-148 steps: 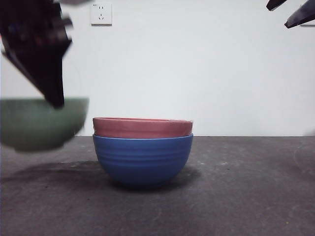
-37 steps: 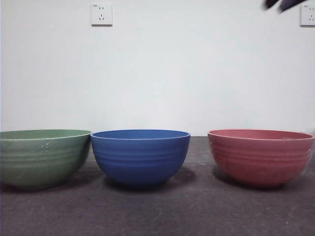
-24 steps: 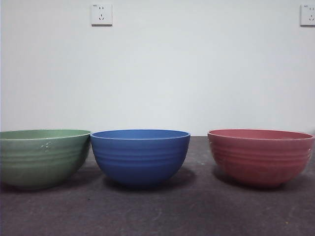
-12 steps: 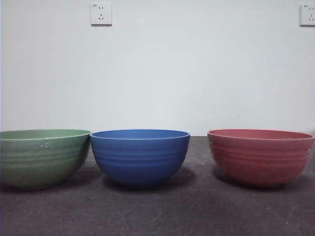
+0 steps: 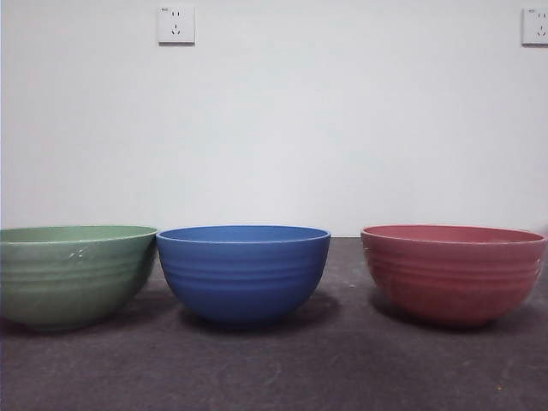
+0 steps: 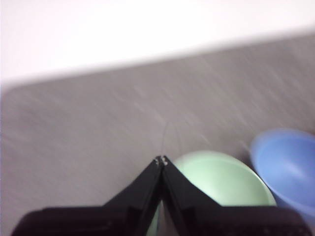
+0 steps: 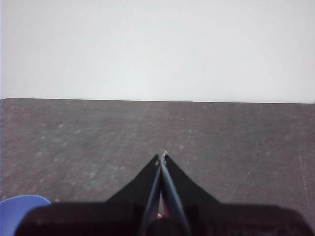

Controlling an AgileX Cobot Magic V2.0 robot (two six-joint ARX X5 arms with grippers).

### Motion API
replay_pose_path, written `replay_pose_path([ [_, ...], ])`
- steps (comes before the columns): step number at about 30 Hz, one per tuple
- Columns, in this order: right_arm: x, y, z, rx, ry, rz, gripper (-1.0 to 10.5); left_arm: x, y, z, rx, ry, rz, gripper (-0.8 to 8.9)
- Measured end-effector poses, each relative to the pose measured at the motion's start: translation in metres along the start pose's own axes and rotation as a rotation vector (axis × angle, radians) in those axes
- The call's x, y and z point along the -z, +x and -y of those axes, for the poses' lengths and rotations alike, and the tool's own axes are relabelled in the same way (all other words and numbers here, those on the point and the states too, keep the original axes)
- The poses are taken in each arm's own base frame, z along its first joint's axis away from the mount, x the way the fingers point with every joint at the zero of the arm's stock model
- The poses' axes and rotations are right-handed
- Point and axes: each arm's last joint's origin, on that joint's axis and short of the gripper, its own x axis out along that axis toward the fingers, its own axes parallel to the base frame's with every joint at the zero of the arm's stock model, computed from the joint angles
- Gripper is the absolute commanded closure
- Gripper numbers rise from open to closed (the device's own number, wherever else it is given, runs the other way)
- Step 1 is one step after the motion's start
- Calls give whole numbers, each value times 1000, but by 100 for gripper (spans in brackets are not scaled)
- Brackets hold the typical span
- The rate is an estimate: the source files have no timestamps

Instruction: Pick up the green bowl on the top,put the green bowl on the left,pick up the red bowl in the middle,put the red bowl on the right

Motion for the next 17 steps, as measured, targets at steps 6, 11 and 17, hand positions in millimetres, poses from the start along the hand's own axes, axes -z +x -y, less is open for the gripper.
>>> replay_pose_path([
  [6, 0, 0, 0, 0, 0, -2, 943, 39, 11, -4, -111, 0, 188, 816],
  [11, 0, 0, 0, 0, 0, -2, 943, 102, 42, -5, -138, -33, 97, 816],
  [17, 0, 0, 0, 0, 0, -2, 943, 137, 55, -3, -135, -85, 32, 816],
])
